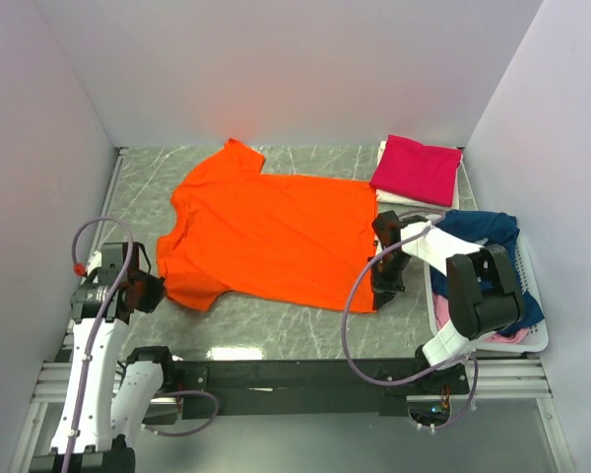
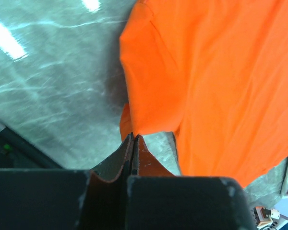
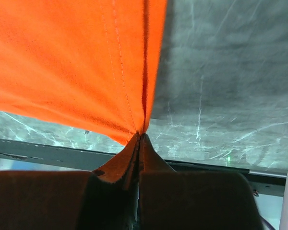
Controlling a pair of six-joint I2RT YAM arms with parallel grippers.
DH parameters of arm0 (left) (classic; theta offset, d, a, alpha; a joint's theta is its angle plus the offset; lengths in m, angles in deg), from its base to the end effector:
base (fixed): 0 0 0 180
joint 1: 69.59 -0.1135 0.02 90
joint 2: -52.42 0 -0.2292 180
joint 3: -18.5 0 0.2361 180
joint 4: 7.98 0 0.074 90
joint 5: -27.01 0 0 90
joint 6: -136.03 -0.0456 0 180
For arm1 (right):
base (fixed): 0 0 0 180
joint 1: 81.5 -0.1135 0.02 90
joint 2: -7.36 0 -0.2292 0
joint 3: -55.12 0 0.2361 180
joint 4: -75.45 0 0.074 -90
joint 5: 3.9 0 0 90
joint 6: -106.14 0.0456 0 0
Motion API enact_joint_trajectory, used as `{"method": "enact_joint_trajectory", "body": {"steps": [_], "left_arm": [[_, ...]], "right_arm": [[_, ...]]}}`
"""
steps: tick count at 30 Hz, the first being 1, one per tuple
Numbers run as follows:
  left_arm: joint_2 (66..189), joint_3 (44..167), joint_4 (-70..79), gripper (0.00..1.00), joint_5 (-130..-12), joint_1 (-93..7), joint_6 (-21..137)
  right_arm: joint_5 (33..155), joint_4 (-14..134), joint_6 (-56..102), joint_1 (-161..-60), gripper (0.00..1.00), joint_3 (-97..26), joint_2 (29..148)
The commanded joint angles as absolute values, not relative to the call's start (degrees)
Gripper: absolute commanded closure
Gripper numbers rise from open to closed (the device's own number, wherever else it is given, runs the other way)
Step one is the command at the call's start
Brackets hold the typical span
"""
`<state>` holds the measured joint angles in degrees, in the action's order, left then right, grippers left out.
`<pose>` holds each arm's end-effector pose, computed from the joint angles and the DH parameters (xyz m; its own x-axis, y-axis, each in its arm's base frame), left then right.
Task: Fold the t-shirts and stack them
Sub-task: Fold the tshirt
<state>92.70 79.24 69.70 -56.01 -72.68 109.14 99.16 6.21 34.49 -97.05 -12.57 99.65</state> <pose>0.1304 0.0126 0.2439 -0.2734 -0.9013 -0.3360 -0.8027 0.4062 -0.4367 0.2245 0.0732 0.1261 -0.9900 0.0429 0.1345 0.0686 0.9788 0.1929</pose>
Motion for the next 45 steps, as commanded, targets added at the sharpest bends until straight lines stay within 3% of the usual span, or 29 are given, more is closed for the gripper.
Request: {"method": "enact_joint_trajectory", "body": {"steps": [1, 6, 14, 31, 45], "left_arm": [[90.4, 82.8, 76.1, 0.99, -53.7, -72.7, 110.6], [89.9, 83.2, 78.0, 0.99, -53.5, -72.7, 109.1], [97.5, 83.2, 68.3, 0.99, -56.1, -72.7, 101.5], [128.8, 101.4, 51.1, 0.99, -58.9, -68.5, 86.6], [145.5, 117.6, 47.6, 0.99, -59.6, -66.2, 81.9]], "right_arm": [[98.5, 4.4, 34.6, -98.3, 1.0, -11.0, 96.7], [98.4, 4.6, 35.1, -99.2, 1.0, -9.7, 95.5], [98.4, 4.0, 36.8, -99.1, 1.0, -13.3, 94.7], [101.7, 5.6, 37.5, -95.2, 1.0, -28.5, 106.6], [103.8, 5.2, 36.6, -89.7, 1.0, -38.8, 114.6]]}}
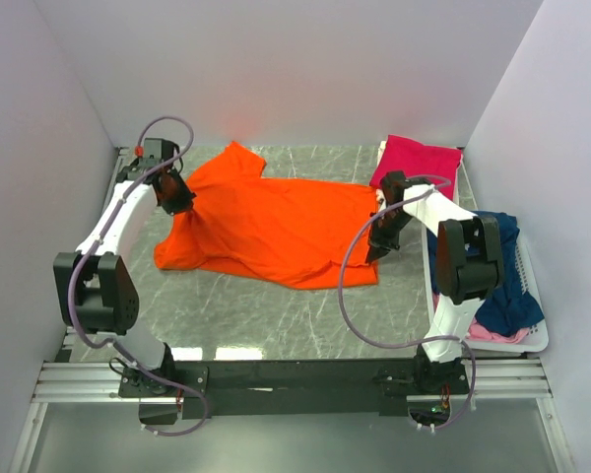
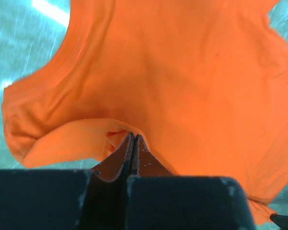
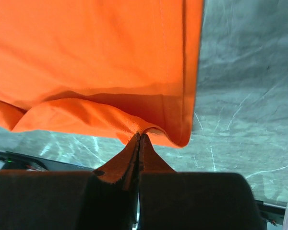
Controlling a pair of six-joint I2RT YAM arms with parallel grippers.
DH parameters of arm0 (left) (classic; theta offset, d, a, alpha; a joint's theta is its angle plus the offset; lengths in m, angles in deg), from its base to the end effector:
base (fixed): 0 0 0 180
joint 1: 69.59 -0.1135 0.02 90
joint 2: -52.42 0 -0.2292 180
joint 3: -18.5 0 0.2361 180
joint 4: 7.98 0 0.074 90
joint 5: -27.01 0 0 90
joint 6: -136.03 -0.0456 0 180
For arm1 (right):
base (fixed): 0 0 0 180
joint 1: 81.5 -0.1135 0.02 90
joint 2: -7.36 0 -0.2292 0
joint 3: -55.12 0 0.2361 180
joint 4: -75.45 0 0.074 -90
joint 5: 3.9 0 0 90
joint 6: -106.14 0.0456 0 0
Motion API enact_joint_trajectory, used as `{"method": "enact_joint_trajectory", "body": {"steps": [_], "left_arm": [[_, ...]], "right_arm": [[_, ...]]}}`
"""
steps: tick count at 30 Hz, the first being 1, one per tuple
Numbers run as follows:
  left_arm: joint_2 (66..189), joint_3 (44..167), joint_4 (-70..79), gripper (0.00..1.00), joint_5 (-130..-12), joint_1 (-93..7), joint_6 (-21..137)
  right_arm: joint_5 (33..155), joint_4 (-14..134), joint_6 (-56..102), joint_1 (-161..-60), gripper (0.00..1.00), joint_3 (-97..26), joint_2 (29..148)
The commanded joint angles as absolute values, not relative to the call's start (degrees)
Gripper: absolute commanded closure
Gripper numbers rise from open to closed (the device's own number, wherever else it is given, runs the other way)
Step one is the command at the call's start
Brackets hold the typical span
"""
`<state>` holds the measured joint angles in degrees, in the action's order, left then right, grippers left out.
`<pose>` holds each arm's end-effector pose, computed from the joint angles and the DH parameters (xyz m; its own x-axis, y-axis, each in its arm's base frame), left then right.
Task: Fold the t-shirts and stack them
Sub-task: Fold the tshirt
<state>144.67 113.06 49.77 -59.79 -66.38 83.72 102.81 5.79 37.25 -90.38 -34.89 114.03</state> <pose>0.3323 -0.0161 0.2536 -0.6655 -0.5741 -0.4770 -0.4835 0.8185 -0.3104 0.3136 0.0623 0.1479 -0.9796 0.1961 0.0435 0.2002 0.9356 0.2908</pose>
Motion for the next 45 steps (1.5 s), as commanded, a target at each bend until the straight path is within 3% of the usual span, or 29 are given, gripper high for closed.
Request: {"method": "enact_joint_trajectory", "body": {"steps": [1, 14, 45], "left_arm": [[146.6, 118.2, 47.7, 0.99, -59.4, -66.2, 82.0], [152.5, 125.7, 46.4, 0.99, -58.5, -66.2, 82.4], [157.5, 129.4, 41.9, 0.99, -55.9, -66.2, 83.5]], "right_arm": [[103.9, 5.1, 36.6, -89.2, 1.0, -39.3, 114.8], [104.3, 3.9, 36.4, -86.0, 1.0, -44.9, 117.7], [102.6, 4.4, 35.3, -83.3, 1.0, -50.0, 122.8]]}}
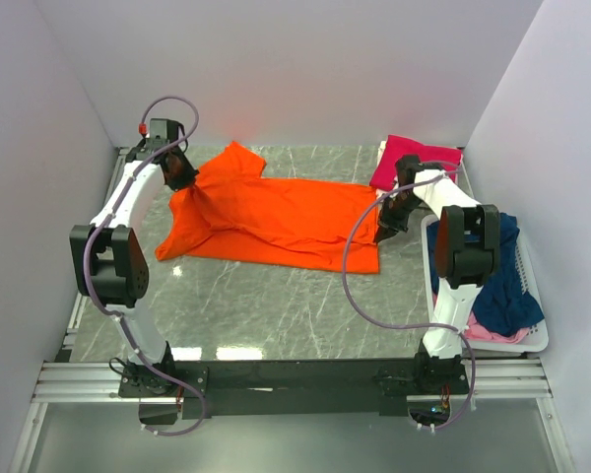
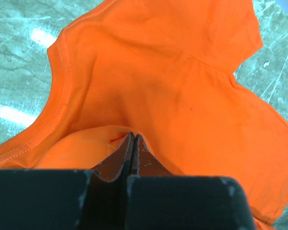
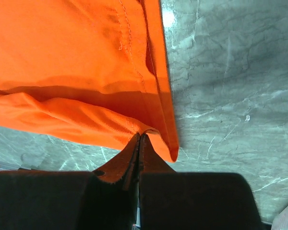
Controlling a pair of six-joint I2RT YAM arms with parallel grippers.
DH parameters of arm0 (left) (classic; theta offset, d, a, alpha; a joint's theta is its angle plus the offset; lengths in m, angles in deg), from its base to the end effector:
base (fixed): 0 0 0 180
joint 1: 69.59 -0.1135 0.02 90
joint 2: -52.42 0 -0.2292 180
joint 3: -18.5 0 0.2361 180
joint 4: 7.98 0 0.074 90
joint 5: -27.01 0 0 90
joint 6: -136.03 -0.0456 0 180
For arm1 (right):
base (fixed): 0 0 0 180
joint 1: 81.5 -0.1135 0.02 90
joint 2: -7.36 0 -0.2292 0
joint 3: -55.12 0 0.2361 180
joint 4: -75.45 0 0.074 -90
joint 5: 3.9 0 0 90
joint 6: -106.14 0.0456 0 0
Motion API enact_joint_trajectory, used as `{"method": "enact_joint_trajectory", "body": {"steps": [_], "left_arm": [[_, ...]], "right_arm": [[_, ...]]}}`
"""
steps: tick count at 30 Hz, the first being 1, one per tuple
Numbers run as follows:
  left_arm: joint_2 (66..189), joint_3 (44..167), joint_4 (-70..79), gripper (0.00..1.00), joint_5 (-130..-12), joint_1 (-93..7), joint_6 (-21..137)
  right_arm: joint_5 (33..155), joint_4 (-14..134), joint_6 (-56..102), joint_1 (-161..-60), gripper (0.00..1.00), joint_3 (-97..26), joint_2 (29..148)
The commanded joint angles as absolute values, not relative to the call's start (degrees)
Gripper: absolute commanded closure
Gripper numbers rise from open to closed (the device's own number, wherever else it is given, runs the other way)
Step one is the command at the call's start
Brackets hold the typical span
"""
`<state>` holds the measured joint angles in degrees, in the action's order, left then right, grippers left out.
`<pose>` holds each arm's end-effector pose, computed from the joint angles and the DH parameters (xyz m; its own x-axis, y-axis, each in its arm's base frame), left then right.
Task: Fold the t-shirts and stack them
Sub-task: Fold the tshirt
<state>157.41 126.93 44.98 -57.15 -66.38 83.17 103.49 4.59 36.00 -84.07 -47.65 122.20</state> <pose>0.3921 -0.0173 0.2583 -0.5992 -0.5680 -0.5642 -0.4667 0.8204 -0.3303 0.3607 0.0298 0.1555 -0.9595 0.2815 -0.0150 0.2620 0.9102 0.3208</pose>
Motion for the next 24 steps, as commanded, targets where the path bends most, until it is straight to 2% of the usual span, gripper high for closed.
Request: {"method": "enact_joint_trajectory", "body": {"steps": [1, 24], "left_arm": [[157.5, 129.4, 41.7, 1.0, -56.0, -66.2, 83.6], [168.0, 137.3, 42.3, 1.0, -56.4, -66.2, 81.7]], "right_arm": [[102.6, 4.4, 35.3, -83.3, 1.0, -50.0, 122.9], [102.4, 3.6, 35.3, -83.1, 1.0, -54.0, 127.1]]}}
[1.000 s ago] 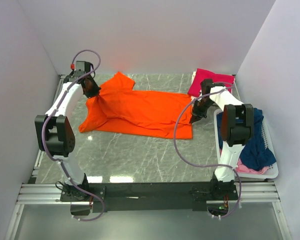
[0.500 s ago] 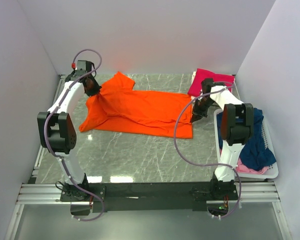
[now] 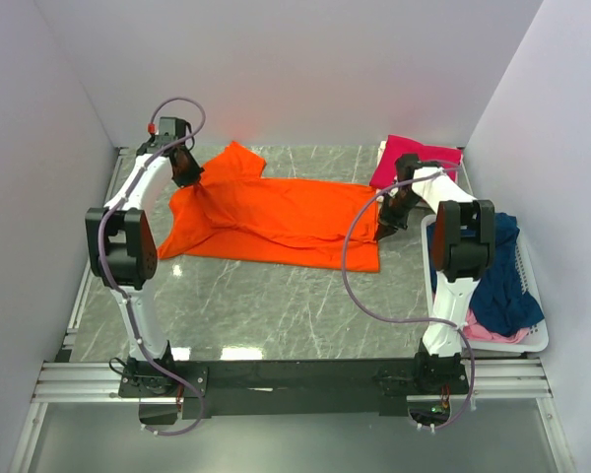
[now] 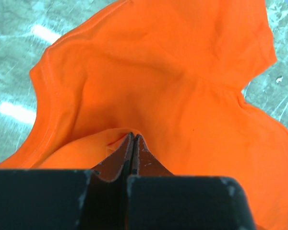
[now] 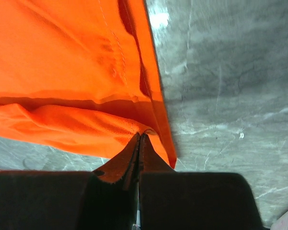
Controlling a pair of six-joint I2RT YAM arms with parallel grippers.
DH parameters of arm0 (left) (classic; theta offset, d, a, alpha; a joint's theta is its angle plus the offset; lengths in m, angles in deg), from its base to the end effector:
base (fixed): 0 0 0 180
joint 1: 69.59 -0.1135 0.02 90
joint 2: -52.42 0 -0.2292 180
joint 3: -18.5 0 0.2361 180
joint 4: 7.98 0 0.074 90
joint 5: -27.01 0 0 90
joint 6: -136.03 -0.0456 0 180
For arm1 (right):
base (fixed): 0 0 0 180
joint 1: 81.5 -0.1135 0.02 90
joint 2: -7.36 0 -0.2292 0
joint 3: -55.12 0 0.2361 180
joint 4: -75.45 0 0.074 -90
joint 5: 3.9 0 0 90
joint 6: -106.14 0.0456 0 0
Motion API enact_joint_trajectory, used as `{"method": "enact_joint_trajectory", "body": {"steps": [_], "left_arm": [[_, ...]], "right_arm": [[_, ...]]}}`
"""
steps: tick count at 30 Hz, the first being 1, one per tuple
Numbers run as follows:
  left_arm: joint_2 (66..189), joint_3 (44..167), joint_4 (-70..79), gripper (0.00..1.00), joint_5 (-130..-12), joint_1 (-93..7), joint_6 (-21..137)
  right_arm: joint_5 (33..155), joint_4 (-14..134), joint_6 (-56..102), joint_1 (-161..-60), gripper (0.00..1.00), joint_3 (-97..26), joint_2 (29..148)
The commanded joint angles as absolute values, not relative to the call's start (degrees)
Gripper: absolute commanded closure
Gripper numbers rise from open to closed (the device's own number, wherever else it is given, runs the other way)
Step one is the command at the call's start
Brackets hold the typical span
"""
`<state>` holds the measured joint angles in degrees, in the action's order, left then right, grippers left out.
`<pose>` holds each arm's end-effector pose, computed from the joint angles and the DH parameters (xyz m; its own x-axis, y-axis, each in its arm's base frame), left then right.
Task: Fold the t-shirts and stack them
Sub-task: Fold the tshirt
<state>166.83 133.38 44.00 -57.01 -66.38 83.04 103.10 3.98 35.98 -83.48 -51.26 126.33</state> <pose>0.4247 -0.0191 0.2307 -0.6186 -0.5649 -0.5461 -0.4776 0.8222 -0.3095 0.3729 0.0262 0.1456 -0.9565 0.2917 0.0014 0.2778 0.9097 0.3087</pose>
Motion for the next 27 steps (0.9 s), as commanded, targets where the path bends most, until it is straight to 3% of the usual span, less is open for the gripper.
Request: {"method": "enact_joint_trajectory", "body": {"steps": [1, 5, 7, 8, 10, 11, 12, 14, 17, 20, 27], "left_arm": [[168.4, 137.7, 42.3, 1.0, -56.7, -66.2, 81.4], [171.2, 140.2, 43.0, 1.0, -57.0, -66.2, 80.7], [172.2, 142.2, 43.2, 0.99, -57.4, -66.2, 80.7], [173.3, 143.0, 43.2, 0.94, -58.1, -66.2, 80.7], [174.2, 145.7, 43.2, 0.78, -58.6, -66.2, 81.0], [175.1, 146.7, 43.2, 0.61, -59.0, -66.2, 81.2], [175.5, 148.4, 43.2, 0.54, -59.3, -66.2, 81.4], [175.9, 149.9, 43.3, 0.37, -59.5, -66.2, 82.0], [175.0, 150.9, 43.6, 0.28, -59.6, -66.2, 82.3], [171.1, 146.9, 42.4, 0.25, -59.0, -66.2, 82.0], [158.3, 125.2, 39.4, 0.24, -58.9, -68.4, 81.1]], "right_arm": [[102.4, 3.5, 35.2, -83.1, 1.0, -54.3, 127.3], [102.8, 3.2, 35.0, -83.1, 1.0, -55.5, 127.8], [103.2, 3.0, 34.7, -83.0, 0.91, -56.5, 127.6], [103.0, 2.9, 34.7, -83.0, 0.75, -56.6, 127.3], [102.6, 3.1, 34.7, -83.0, 0.59, -57.2, 126.4], [102.6, 3.1, 34.6, -83.1, 0.51, -57.4, 126.0], [102.3, 3.1, 34.5, -83.0, 0.48, -57.3, 125.3], [102.0, 3.2, 34.2, -83.0, 0.44, -57.0, 124.5], [101.9, 3.6, 33.8, -83.1, 0.43, -54.3, 122.6], [102.3, 5.0, 33.8, -83.2, 0.43, -49.4, 120.0], [103.8, 8.5, 34.1, -83.9, 0.43, -36.2, 113.3]]}}
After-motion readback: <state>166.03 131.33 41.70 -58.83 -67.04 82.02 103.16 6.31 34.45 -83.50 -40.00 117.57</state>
